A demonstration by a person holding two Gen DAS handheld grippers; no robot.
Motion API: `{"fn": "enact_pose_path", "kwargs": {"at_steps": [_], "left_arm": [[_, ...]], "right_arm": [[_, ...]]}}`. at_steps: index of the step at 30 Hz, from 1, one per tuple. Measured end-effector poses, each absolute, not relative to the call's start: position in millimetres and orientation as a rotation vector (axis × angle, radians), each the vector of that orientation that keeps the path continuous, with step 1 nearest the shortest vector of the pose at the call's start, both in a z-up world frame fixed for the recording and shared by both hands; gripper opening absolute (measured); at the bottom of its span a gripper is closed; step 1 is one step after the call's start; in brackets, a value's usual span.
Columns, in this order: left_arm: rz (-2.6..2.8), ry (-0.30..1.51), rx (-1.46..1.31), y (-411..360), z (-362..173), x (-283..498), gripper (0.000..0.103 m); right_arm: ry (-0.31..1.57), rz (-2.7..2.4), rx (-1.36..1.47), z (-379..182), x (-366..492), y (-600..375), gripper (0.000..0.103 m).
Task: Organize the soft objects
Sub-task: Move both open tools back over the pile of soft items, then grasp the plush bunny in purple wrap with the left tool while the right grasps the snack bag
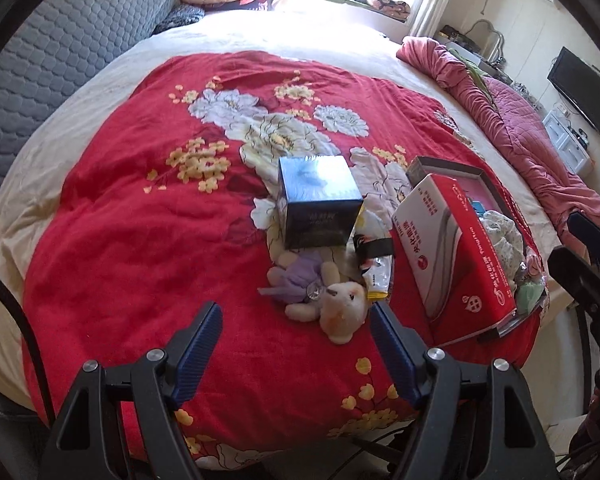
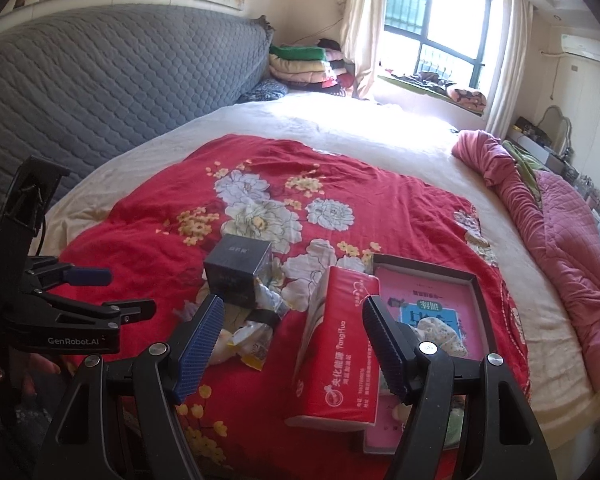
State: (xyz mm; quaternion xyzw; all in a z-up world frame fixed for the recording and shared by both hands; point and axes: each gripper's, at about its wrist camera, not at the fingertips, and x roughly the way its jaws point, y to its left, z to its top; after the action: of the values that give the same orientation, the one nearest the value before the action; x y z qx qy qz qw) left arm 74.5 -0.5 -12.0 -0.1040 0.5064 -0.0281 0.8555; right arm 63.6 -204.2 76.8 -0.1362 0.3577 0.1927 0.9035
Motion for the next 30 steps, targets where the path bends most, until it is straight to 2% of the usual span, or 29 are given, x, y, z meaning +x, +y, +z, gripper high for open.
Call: {"fn": "enact_pose_path", "kwargs": {"at_steps": [6,20,23,24,25,30], "left_arm": [[-0.076,1.143,-0.400,1.6,-54.1,95.1,0.075],[0.000,1.245,-0.507,-11.3,-104.8,150.0,0.074],[0.031,1.260,-0.510,-10.0,-116.2,155.9,0.067],[0.037,1.262,-0.523,-8.0,-119.2,157.8,0.063],[0.043,1.259,-0.531,-5.3,-120.3,158.7,0.053],[-0.002,1.243,-0.534,3.4,-122.3,160.5,0.045]], "right_arm": [[0.770,0.422,-0.316,55.4,64.8,-193.0,0.073],[0.847,0.401,-0.375,10.2,85.8,-188.6,0.073],[0.851,0.398,-0.393,6.1,90.0,-184.2,0.073],[0.856,0.398,-0.396,4.3,91.8,-182.9,0.073],[0.862,0.398,-0.396,2.5,93.7,-181.8,0.073],[0.888,0.396,-0.417,-5.5,101.6,-169.6,0.073]]}}
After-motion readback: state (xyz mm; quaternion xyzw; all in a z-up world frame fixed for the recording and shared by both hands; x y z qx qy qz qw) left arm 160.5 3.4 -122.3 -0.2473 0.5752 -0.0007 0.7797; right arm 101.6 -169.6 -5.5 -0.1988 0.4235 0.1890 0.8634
